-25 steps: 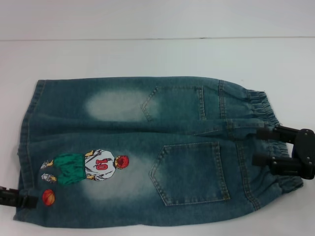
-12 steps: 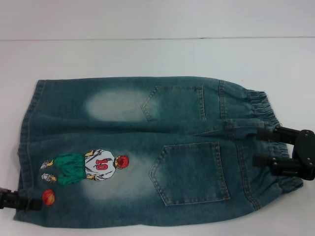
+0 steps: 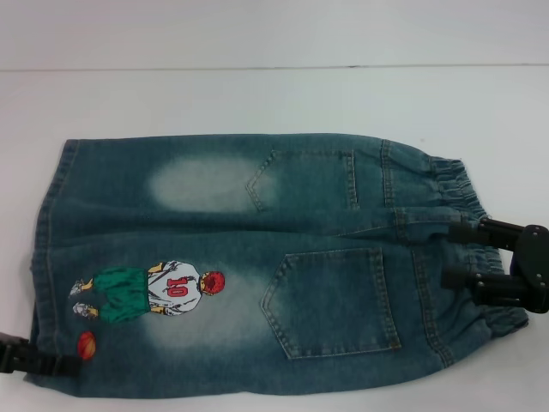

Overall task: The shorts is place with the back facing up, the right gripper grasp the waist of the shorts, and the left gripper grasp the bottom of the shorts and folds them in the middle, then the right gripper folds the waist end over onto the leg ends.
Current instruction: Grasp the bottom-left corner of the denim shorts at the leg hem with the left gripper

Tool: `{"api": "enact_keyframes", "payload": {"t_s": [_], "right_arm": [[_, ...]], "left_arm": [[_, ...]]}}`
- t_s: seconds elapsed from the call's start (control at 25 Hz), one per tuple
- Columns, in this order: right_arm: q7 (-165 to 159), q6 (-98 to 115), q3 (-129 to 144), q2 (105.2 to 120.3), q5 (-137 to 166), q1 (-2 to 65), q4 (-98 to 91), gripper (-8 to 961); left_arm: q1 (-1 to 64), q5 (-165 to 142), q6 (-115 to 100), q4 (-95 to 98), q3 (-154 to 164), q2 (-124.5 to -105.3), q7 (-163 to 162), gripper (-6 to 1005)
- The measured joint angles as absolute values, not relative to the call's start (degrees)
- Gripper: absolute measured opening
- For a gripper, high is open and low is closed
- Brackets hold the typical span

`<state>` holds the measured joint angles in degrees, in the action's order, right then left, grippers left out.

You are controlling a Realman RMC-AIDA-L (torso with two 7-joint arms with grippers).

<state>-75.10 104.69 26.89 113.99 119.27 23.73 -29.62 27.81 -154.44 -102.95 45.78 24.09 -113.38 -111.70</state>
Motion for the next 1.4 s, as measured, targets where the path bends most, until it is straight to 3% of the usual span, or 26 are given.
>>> {"api": "enact_keyframes", "payload": {"t_s": [1.4], "right_arm": [[-75.11, 105.66, 25.86, 113.93, 119.27, 23.64, -29.79, 883]], "left_arm": [[29.92, -154.53, -103.19, 45.76, 23.95, -113.22, -111.47, 857]]}}
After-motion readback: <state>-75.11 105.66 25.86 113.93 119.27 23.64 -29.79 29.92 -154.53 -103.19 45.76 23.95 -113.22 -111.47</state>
